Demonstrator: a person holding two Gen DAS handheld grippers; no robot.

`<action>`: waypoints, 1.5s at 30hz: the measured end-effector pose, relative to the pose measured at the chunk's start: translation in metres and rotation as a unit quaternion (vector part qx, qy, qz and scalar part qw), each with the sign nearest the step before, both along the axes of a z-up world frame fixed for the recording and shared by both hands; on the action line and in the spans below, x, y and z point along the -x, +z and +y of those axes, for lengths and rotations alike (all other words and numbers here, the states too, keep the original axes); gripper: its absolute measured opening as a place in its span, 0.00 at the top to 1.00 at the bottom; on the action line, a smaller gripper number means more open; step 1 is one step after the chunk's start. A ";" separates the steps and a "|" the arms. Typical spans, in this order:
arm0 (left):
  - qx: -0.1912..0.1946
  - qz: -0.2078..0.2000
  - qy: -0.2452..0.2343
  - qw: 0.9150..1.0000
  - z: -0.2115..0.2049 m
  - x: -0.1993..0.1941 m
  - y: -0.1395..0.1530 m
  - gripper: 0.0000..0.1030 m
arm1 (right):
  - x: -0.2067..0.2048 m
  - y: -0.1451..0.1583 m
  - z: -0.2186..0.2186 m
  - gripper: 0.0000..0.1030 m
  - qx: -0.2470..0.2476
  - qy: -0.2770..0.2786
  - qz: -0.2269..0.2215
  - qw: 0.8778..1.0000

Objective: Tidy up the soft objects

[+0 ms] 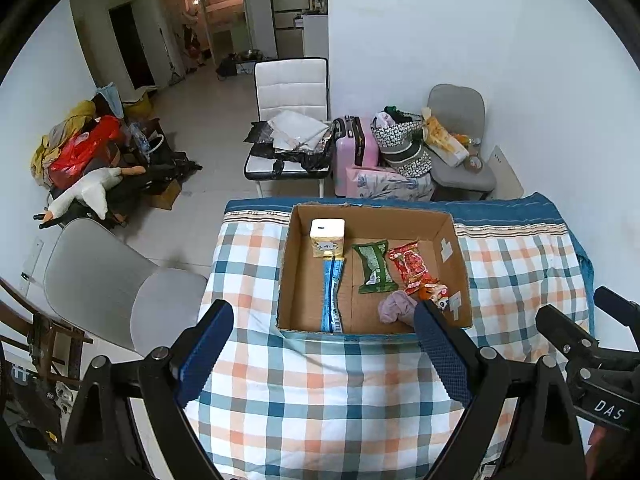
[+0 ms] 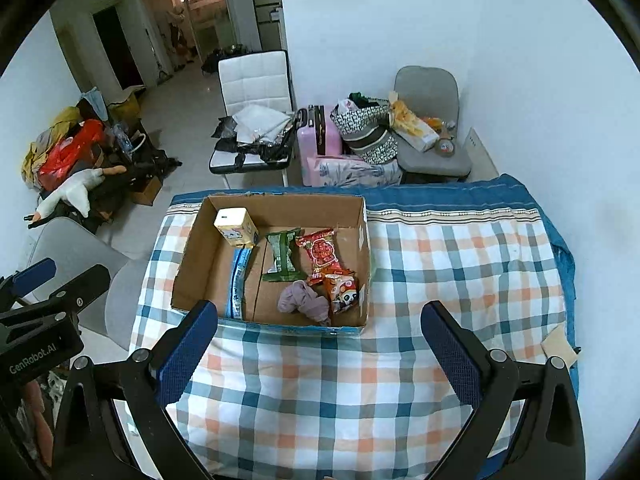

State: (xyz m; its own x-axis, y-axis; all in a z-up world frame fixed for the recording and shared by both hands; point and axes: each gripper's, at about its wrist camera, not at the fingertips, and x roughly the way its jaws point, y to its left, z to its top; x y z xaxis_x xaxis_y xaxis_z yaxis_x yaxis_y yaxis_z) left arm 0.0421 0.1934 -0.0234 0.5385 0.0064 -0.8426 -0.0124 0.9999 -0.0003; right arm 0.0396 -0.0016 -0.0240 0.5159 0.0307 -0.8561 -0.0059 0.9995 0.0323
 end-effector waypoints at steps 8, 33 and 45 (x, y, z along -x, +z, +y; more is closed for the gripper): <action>0.004 -0.005 0.007 1.000 -0.002 0.012 0.006 0.10 | 0.012 0.012 -0.003 0.00 0.003 -0.004 -0.010 1.000; 0.006 0.012 0.011 1.000 -0.010 0.032 -0.003 0.10 | 0.023 0.014 -0.008 0.00 0.015 -0.017 -0.009 1.000; 0.005 0.010 0.013 1.000 -0.010 0.034 -0.003 0.10 | 0.026 0.014 -0.009 0.00 0.017 -0.020 -0.007 1.000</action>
State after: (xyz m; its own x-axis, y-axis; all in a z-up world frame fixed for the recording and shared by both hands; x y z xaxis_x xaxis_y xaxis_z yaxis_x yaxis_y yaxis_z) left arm 0.0085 0.1837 -0.0262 0.5205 0.0110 -0.8538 -0.0386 0.9992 -0.0106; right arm 0.0132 -0.0110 -0.0096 0.5288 -0.0193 -0.8485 0.0334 0.9994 -0.0019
